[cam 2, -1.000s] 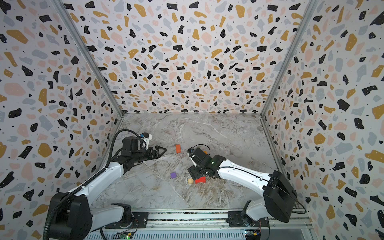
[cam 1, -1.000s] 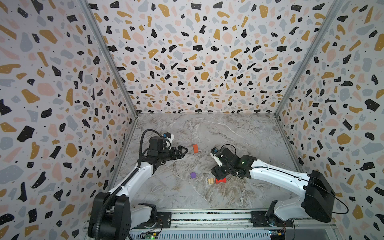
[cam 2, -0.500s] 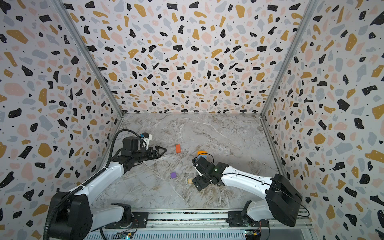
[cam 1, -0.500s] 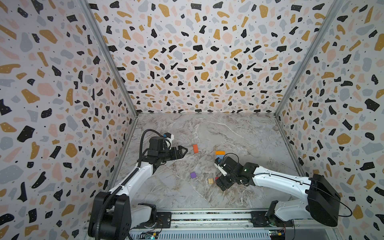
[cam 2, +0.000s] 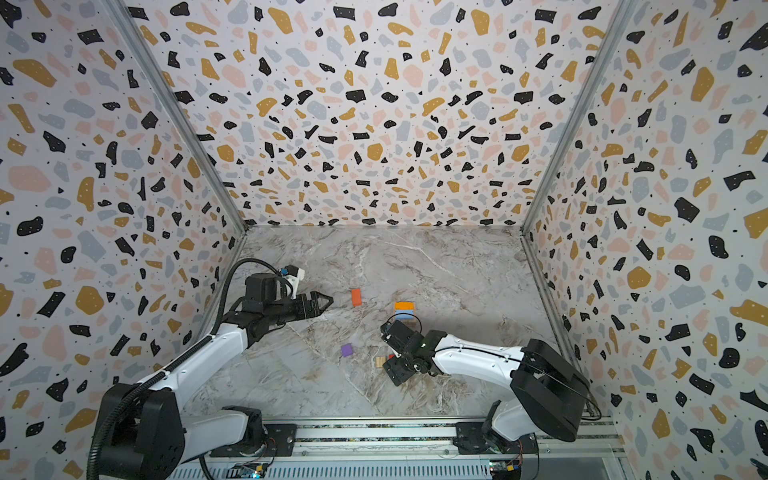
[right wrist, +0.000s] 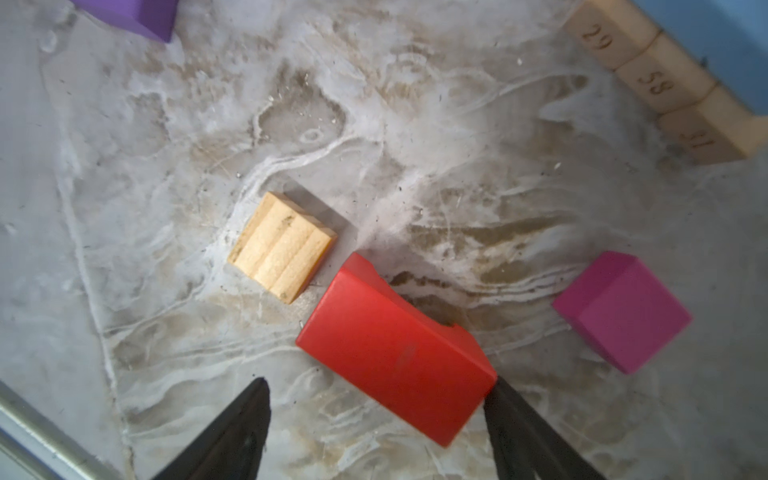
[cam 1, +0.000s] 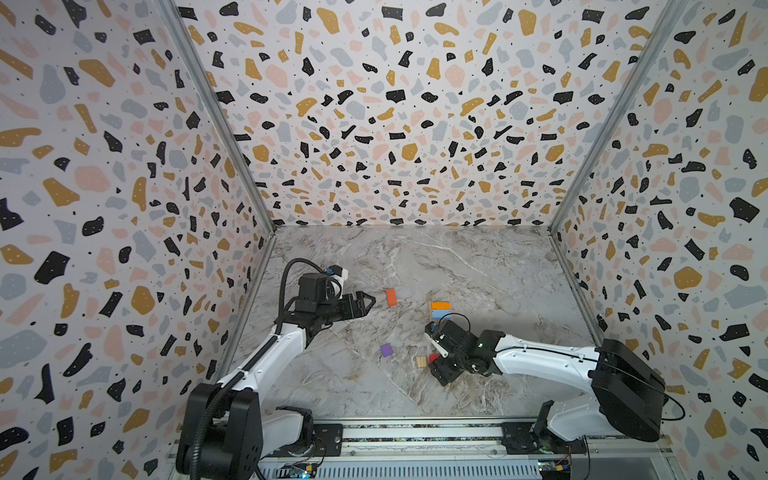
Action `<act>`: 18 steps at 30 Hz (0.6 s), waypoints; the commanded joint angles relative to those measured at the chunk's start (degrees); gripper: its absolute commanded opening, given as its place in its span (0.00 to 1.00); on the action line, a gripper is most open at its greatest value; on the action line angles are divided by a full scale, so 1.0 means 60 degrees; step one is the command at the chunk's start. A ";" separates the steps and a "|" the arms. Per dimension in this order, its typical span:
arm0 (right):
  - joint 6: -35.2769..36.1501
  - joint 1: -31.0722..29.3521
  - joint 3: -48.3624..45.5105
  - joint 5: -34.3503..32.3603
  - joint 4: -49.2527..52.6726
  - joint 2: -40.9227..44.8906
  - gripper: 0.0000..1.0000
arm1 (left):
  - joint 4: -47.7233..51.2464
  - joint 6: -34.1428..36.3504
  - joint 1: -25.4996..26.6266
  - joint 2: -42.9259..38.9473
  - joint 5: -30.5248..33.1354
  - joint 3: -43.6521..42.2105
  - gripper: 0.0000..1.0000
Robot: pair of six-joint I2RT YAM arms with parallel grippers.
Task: Build the wood block tower
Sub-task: 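Lower the right gripper over the red arch block and close on it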
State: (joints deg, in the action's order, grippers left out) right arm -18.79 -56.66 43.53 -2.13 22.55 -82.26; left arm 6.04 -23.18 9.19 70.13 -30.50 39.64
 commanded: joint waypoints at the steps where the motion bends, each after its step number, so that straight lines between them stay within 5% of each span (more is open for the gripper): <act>1: -0.0051 -0.0045 0.0011 -0.0066 -0.0349 -0.0009 0.82 | -0.0055 0.0136 0.0043 -0.0023 0.0083 0.0134 0.94; 18: 0.0129 -0.0048 0.0463 -0.0612 -0.0624 -0.0766 0.81 | -0.0026 0.0157 0.0050 -0.0031 0.0088 0.0139 0.94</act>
State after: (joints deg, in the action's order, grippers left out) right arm -18.50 -56.66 44.38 -4.56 18.85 -86.70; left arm 6.33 -23.16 9.19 70.13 -30.48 39.64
